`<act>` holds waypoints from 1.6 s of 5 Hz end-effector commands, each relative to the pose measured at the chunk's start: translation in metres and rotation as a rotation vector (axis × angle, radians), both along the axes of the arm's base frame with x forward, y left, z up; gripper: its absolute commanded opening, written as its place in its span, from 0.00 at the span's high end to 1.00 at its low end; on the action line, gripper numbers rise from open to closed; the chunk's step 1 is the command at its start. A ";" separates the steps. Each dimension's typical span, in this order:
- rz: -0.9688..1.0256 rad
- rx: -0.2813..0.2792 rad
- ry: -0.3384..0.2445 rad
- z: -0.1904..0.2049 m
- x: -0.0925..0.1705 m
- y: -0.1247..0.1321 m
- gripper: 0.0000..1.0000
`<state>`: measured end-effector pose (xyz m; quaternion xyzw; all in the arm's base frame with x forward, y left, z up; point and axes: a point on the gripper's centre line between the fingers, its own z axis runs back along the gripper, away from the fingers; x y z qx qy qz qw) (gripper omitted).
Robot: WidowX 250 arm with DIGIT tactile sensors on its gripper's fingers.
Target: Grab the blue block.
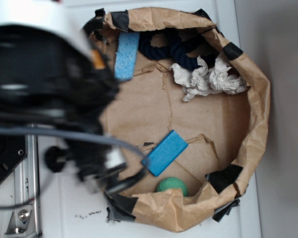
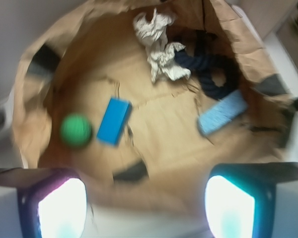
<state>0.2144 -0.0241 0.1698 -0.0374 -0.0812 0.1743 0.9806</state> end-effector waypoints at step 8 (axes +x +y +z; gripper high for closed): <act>0.004 0.045 0.053 -0.113 0.037 0.007 1.00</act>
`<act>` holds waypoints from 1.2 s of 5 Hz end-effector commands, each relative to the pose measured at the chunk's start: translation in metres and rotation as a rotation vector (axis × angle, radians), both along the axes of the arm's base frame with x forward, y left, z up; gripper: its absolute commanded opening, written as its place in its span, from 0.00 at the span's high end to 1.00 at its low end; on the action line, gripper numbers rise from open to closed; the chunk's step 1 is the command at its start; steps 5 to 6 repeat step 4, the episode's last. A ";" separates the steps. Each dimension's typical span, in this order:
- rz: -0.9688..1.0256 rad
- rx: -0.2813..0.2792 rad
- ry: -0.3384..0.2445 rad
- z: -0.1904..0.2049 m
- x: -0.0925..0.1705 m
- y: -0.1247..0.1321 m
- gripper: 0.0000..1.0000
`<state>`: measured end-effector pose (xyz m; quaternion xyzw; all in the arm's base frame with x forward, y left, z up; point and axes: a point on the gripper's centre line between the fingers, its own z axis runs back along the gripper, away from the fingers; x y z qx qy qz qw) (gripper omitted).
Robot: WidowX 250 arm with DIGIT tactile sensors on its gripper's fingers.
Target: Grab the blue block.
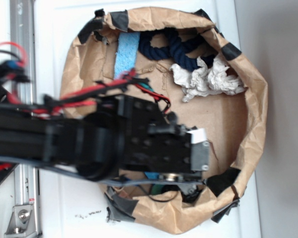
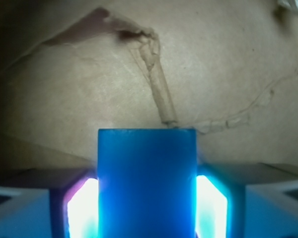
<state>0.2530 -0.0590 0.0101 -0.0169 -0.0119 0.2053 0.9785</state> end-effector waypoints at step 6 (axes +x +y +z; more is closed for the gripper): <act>-0.381 0.092 -0.023 0.161 0.025 0.048 1.00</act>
